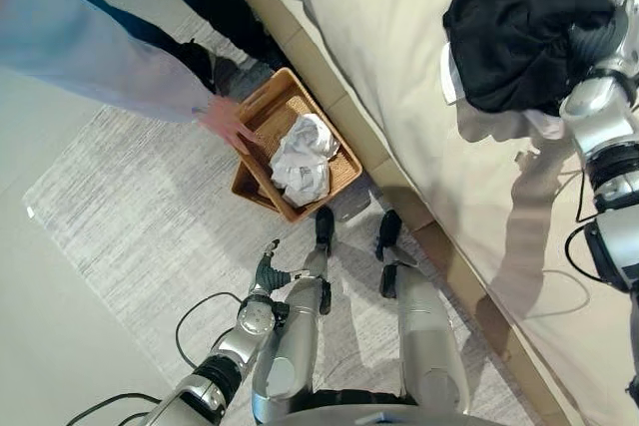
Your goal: Pick up clothes into the bucket
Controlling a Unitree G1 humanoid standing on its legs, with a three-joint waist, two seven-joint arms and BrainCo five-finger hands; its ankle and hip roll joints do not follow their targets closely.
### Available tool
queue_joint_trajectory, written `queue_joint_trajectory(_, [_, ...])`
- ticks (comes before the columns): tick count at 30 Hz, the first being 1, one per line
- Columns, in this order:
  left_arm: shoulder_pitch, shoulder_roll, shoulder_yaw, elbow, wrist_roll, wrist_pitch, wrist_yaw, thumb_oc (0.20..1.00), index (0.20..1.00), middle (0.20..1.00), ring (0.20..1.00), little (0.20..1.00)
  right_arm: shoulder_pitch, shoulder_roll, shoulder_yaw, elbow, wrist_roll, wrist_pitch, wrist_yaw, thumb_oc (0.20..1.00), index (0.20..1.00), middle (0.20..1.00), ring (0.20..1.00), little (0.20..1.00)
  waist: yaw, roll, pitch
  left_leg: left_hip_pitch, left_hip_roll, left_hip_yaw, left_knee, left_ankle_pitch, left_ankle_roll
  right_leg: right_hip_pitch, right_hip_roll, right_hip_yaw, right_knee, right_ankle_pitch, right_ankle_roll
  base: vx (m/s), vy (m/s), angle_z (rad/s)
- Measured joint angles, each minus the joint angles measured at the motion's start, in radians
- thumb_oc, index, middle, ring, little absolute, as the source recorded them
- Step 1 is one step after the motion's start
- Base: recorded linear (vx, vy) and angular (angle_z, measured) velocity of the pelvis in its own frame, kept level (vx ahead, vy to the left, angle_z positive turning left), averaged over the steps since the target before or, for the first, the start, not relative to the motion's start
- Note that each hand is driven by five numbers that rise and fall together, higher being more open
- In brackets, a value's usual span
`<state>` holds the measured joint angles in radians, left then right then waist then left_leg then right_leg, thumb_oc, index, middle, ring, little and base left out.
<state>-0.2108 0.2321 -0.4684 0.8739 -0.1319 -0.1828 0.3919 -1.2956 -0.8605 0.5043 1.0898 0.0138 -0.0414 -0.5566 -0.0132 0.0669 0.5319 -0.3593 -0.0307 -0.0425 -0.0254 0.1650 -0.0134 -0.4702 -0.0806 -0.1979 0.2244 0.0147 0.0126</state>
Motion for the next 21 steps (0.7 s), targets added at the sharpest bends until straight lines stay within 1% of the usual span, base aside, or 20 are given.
queue_joint_trajectory(1, [0.000, 0.006, 0.001, 0.004, 0.000, 0.000, 0.000, 1.000, 1.000, 1.000, 1.000, 1.000, -0.004, -0.013, 0.001, -0.016, 0.002, -0.002, -0.002, 0.200, 0.200, 0.200, 0.200, 0.200, 0.001, -0.005, -0.002, 0.010, 0.002, 0.002, -0.001, 0.000, 0.000, 0.014, 0.003, 0.001, -0.010, 0.003, 0.002, 0.03, 0.002, -0.10])
queue_joint_trajectory(4, [0.001, 0.036, 0.030, 0.019, 0.001, 0.002, -0.005, 1.000, 1.000, 1.000, 1.000, 1.000, -0.062, -0.070, 0.005, -0.070, 0.021, -0.018, -0.006, 0.200, 0.200, 0.200, 0.200, 0.200, 0.000, -0.042, -0.009, 0.066, 0.008, 0.010, -0.001, -0.010, -0.003, 0.089, 0.014, 0.009, -0.060, 0.014, 0.011, 0.06, -0.004, -0.08])
queue_joint_trajectory(7, [0.004, 0.046, 0.062, 0.019, 0.002, 0.005, -0.013, 1.000, 1.000, 1.000, 1.000, 1.000, -0.107, -0.124, 0.005, -0.141, 0.033, -0.029, -0.007, 0.200, 0.200, 0.200, 0.200, 0.200, 0.000, -0.058, -0.013, 0.107, 0.010, 0.017, -0.001, -0.017, -0.003, 0.139, 0.019, 0.017, -0.087, 0.024, 0.017, 0.06, 0.004, -0.09])
queue_joint_trajectory(8, [0.006, 0.050, 0.062, 0.017, 0.002, 0.006, -0.015, 1.000, 1.000, 1.000, 1.000, 1.000, -0.114, -0.135, 0.005, -0.147, 0.035, -0.031, -0.007, 0.200, 0.200, 0.200, 0.200, 0.200, 0.002, -0.061, -0.015, 0.118, 0.010, 0.019, -0.001, -0.017, -0.003, 0.153, 0.020, 0.018, -0.092, 0.029, 0.014, 0.07, 0.013, -0.05])
queue_joint_trajectory(10, [0.020, 0.064, 0.068, 0.020, 0.003, 0.013, -0.024, 1.000, 1.000, 1.000, 1.000, 1.000, -0.138, -0.143, 0.006, -0.143, 0.038, -0.034, -0.004, 0.200, 0.200, 0.200, 0.200, 0.200, 0.001, -0.079, -0.027, 0.157, 0.011, 0.027, 0.000, -0.029, -0.007, 0.198, 0.023, 0.025, -0.117, 0.031, 0.018, 0.07, 0.012, -0.10])
queue_joint_trajectory(11, [0.031, 0.068, 0.087, 0.026, 0.009, 0.020, -0.032, 1.000, 1.000, 1.000, 1.000, 1.000, -0.148, -0.155, 0.008, -0.148, 0.038, -0.034, 0.000, 0.200, 0.200, 0.200, 0.200, 0.200, 0.002, -0.089, -0.038, 0.177, 0.013, 0.033, 0.001, -0.037, -0.008, 0.225, 0.026, 0.027, -0.130, 0.035, 0.019, 0.07, 0.011, -0.14])
queue_joint_trajectory(12, [0.048, 0.073, 0.105, 0.025, 0.012, 0.021, -0.040, 1.000, 1.000, 1.000, 1.000, 1.000, -0.154, -0.162, 0.009, -0.147, 0.039, -0.036, 0.004, 0.200, 0.200, 0.200, 0.200, 0.200, 0.001, -0.102, -0.070, 0.179, 0.014, 0.040, 0.001, -0.042, -0.008, 0.229, 0.029, 0.032, -0.142, 0.038, 0.020, 0.10, 0.010, -0.13])
queue_joint_trajectory(13, [0.052, 0.075, 0.108, 0.026, 0.012, 0.021, -0.042, 1.000, 1.000, 1.000, 1.000, 1.000, -0.159, -0.170, 0.009, -0.147, 0.040, -0.036, 0.007, 0.200, 0.200, 0.200, 0.200, 0.200, 0.003, -0.105, -0.073, 0.192, 0.014, 0.042, 0.001, -0.044, -0.007, 0.244, 0.031, 0.035, -0.151, 0.042, 0.021, 0.08, 0.005, -0.12])
queue_joint_trajectory(14, [0.063, 0.079, 0.113, 0.028, 0.018, 0.024, -0.050, 1.000, 1.000, 1.000, 1.000, 1.000, -0.168, -0.185, 0.009, -0.146, 0.049, -0.035, 0.009, 0.200, 0.200, 0.200, 0.200, 0.200, 0.001, -0.113, -0.083, 0.225, 0.015, 0.045, 0.001, -0.052, -0.007, 0.286, 0.033, 0.037, -0.171, 0.048, 0.017, 0.07, 0.006, -0.06])
queue_joint_trajectory(15, [0.072, 0.079, 0.117, 0.026, 0.023, 0.024, -0.052, 1.000, 1.000, 1.000, 1.000, 1.000, -0.169, -0.188, 0.009, -0.147, 0.052, -0.035, 0.009, 0.200, 0.200, 0.200, 0.200, 0.200, 0.001, -0.116, -0.092, 0.234, 0.015, 0.046, 0.000, -0.054, -0.008, 0.298, 0.033, 0.038, -0.181, 0.051, 0.019, 0.07, 0.006, -0.08])
queue_joint_trajectory(16, [0.094, 0.078, 0.128, 0.019, 0.033, 0.026, -0.060, 1.000, 1.000, 1.000, 1.000, 1.000, -0.172, -0.197, 0.009, -0.147, 0.058, -0.035, 0.013, 0.200, 0.200, 0.200, 0.200, 0.200, 0.002, -0.118, -0.125, 0.247, 0.016, 0.052, -0.001, -0.064, -0.011, 0.320, 0.036, 0.042, -0.205, 0.054, 0.024, 0.05, 0.000, -0.07])
queue_joint_trajectory(17, [0.102, 0.079, 0.129, 0.017, 0.034, 0.026, -0.063, 1.000, 1.000, 1.000, 1.000, 1.000, -0.174, -0.204, 0.009, -0.148, 0.059, -0.036, 0.014, 0.200, 0.200, 0.200, 0.200, 0.200, 0.003, -0.118, -0.139, 0.253, 0.016, 0.056, -0.001, -0.065, -0.010, 0.329, 0.036, 0.042, -0.213, 0.058, 0.021, 0.05, 0.000, -0.11])
queue_joint_trajectory(18, [0.123, 0.079, 0.132, 0.017, 0.036, 0.028, -0.072, 1.000, 1.000, 1.000, 1.000, 1.000, -0.173, -0.209, 0.009, -0.148, 0.059, -0.036, 0.014, 0.200, 0.200, 0.200, 0.200, 0.200, 0.002, -0.120, -0.177, 0.264, 0.017, 0.064, -0.006, -0.071, -0.008, 0.344, 0.039, 0.048, -0.229, 0.061, 0.022, 0.09, 0.006, -0.13])
queue_joint_trajectory(19, [0.140, 0.079, 0.134, 0.015, 0.039, 0.031, -0.080, 1.000, 1.000, 1.000, 1.000, 1.000, -0.174, -0.213, 0.010, -0.147, 0.059, -0.036, 0.014, 0.200, 0.200, 0.200, 0.200, 0.200, 0.002, -0.121, -0.200, 0.285, 0.018, 0.069, -0.016, -0.073, -0.007, 0.365, 0.041, 0.050, -0.244, 0.065, 0.022, 0.09, 0.006, -0.12])
queue_joint_trajectory(21, [0.167, 0.078, 0.138, -0.011, 0.039, 0.038, -0.091, 1.000, 1.000, 1.000, 1.000, 1.000, -0.174, -0.222, 0.012, -0.152, 0.059, -0.033, 0.016, 0.200, 0.200, 0.200, 0.200, 0.200, 0.001, -0.121, -0.227, 0.324, 0.018, 0.071, -0.037, -0.074, -0.007, 0.408, 0.044, 0.050, -0.276, 0.069, 0.025, 0.09, 0.010, -0.05])
